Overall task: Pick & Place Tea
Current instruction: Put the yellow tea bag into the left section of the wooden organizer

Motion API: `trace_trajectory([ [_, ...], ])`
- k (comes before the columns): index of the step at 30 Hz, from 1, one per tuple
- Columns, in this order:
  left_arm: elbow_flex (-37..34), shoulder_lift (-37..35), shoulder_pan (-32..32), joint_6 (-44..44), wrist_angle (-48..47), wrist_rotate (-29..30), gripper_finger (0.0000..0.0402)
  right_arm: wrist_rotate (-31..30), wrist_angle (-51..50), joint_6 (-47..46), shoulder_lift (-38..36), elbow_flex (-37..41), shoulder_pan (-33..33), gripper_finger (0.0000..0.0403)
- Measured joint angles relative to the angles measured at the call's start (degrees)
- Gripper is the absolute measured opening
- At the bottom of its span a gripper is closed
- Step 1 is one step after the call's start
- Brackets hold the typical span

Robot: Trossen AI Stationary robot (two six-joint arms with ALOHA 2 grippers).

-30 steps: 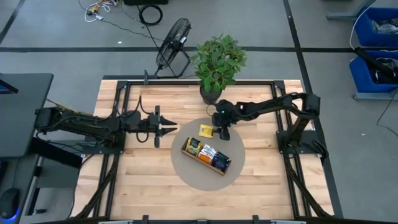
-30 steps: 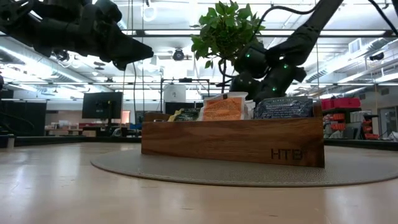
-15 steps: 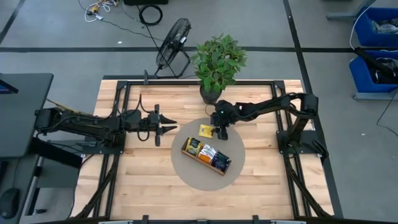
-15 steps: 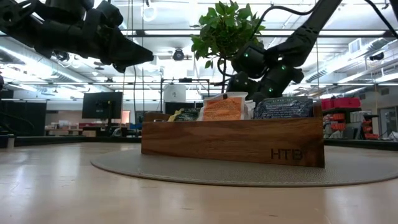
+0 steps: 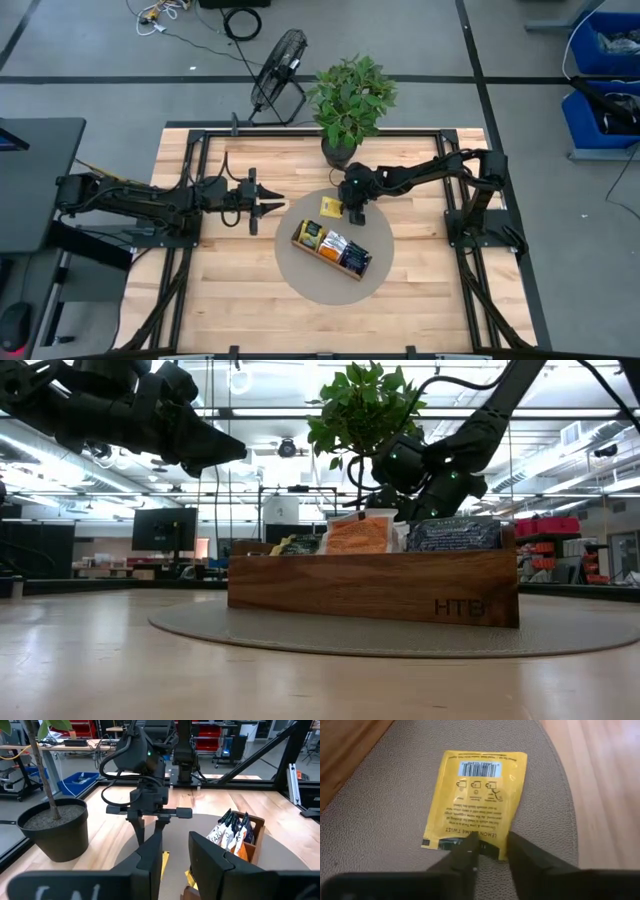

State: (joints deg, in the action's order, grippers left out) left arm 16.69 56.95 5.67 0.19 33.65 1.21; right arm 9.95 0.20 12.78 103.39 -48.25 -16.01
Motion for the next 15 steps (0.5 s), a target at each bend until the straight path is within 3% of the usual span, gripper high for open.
trace_trajectory([
  [6,0.00,0.00,0.00,0.08,0.00,0.00,0.0099,0.02,-0.14,0.18,0.00,0.00,-0.02,0.0013],
  [15,0.00,0.00,-0.02,0.00,0.00,0.02,0.0099,-0.60,0.05,0.15,-0.29,0.06,0.00,0.0005],
])
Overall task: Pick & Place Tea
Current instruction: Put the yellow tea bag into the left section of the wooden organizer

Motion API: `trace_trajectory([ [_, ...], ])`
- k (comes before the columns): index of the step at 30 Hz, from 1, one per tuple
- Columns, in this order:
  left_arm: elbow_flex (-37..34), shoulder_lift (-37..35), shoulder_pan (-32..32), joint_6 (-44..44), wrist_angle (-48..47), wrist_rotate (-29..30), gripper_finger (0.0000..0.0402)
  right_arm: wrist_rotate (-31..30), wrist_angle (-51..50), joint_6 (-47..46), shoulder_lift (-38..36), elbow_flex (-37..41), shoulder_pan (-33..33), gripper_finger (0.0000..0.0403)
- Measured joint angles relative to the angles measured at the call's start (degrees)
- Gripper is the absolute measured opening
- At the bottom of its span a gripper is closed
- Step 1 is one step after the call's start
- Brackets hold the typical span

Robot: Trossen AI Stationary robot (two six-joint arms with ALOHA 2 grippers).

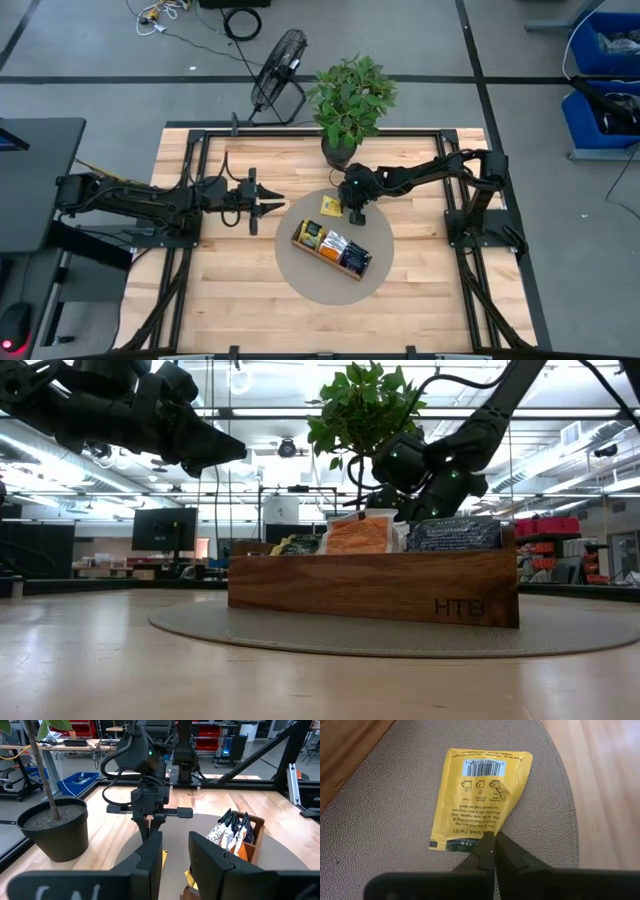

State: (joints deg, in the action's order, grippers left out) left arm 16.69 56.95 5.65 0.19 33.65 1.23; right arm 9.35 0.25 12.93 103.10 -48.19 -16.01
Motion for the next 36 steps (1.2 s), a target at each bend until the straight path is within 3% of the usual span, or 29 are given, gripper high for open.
trace_trajectory([
  [22,0.02,0.00,-0.02,-4.56,-0.04,0.00,0.0099,-16.65,-3.52,-1.96,-11.75,0.13,5.82,0.0001],
  [36,0.02,0.02,-0.10,-16.59,0.59,2.90,0.0099,-30.58,3.36,-8.00,-14.01,0.11,13.85,0.0000],
])
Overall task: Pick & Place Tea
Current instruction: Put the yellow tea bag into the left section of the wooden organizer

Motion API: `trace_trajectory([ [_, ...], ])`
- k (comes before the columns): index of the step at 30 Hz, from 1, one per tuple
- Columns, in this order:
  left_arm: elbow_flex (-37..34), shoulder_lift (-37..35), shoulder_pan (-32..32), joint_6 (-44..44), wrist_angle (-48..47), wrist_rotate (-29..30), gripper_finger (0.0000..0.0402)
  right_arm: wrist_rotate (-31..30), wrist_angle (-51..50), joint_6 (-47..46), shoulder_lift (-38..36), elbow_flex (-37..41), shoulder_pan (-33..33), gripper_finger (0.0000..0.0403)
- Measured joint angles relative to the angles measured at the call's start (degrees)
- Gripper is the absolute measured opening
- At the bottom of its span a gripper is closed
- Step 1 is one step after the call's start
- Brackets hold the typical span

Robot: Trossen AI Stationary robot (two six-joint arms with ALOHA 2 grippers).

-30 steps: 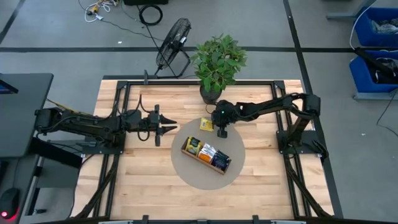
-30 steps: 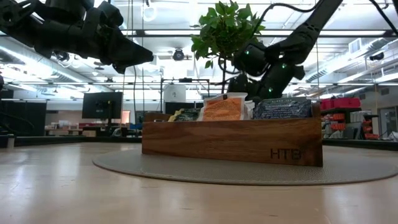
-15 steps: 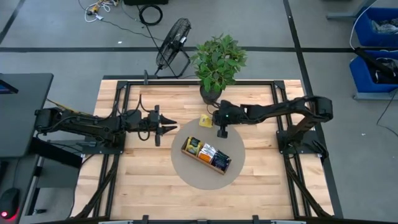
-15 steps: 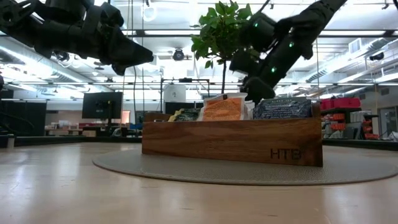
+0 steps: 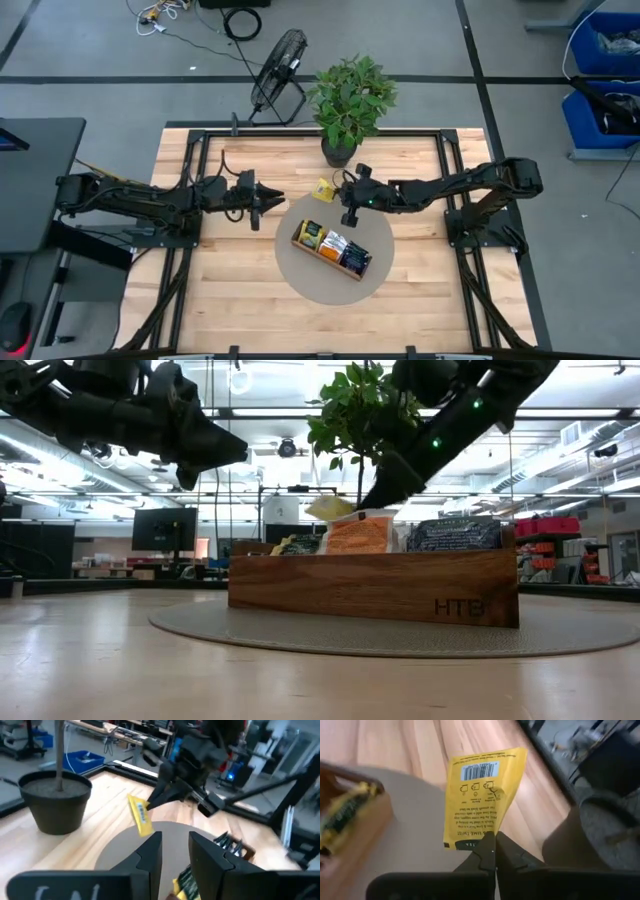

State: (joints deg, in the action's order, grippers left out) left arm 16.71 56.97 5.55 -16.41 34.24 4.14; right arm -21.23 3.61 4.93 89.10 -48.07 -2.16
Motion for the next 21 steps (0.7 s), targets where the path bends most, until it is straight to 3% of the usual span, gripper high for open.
trace_trajectory([
  [9,0.07,0.02,-0.68,-8.86,3.24,0.00,0.0107,-3.94,9.08,1.77,0.00,-0.02,5.19,0.0000],
  [17,0.09,0.02,-1.62,-8.96,4.52,-0.30,0.0192,-4.14,13.67,2.45,0.02,-0.04,5.67,0.0000],
  [21,0.13,1.30,-1.62,-11.35,4.81,0.68,0.0209,-4.72,15.03,2.84,0.03,-0.04,5.76,0.0000],
])
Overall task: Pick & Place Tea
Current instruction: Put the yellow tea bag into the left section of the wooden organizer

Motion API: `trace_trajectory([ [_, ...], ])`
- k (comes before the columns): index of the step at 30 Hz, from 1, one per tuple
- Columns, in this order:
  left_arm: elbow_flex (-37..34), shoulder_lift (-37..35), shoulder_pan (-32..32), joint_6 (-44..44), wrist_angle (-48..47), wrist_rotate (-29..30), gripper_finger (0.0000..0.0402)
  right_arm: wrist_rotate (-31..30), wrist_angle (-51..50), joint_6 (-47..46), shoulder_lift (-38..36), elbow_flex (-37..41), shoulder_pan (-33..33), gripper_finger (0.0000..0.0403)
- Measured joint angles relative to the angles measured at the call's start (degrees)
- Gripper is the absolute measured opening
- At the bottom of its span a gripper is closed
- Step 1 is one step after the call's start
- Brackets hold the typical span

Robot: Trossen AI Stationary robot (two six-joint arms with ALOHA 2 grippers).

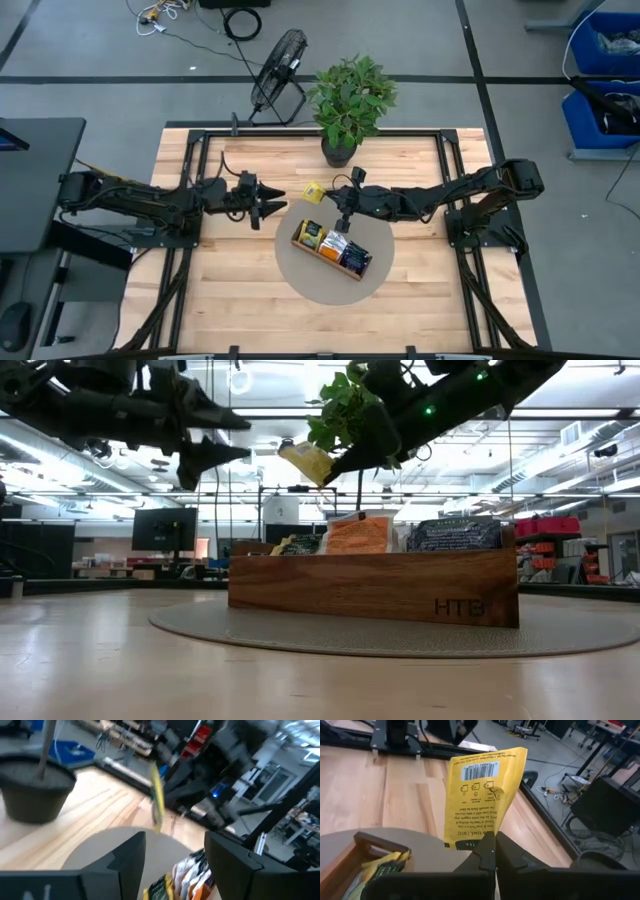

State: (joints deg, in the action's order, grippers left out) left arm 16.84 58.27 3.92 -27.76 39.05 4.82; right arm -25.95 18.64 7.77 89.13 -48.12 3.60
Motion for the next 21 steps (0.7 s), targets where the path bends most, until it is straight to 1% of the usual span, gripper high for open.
trace_trajectory([
  [6,1.84,4.15,0.00,-2.69,0.13,1.00,0.0196,-0.35,1.42,0.41,0.02,-0.02,0.28,0.0000],
  [11,4.95,7.63,0.03,-1.18,0.22,1.61,0.0186,-0.18,1.43,0.22,0.02,-0.02,0.47,0.0000],
  [21,8.89,13.51,0.79,-1.08,0.22,2.62,0.0185,-0.16,1.60,0.20,0.02,-0.02,0.83,0.0000],
])
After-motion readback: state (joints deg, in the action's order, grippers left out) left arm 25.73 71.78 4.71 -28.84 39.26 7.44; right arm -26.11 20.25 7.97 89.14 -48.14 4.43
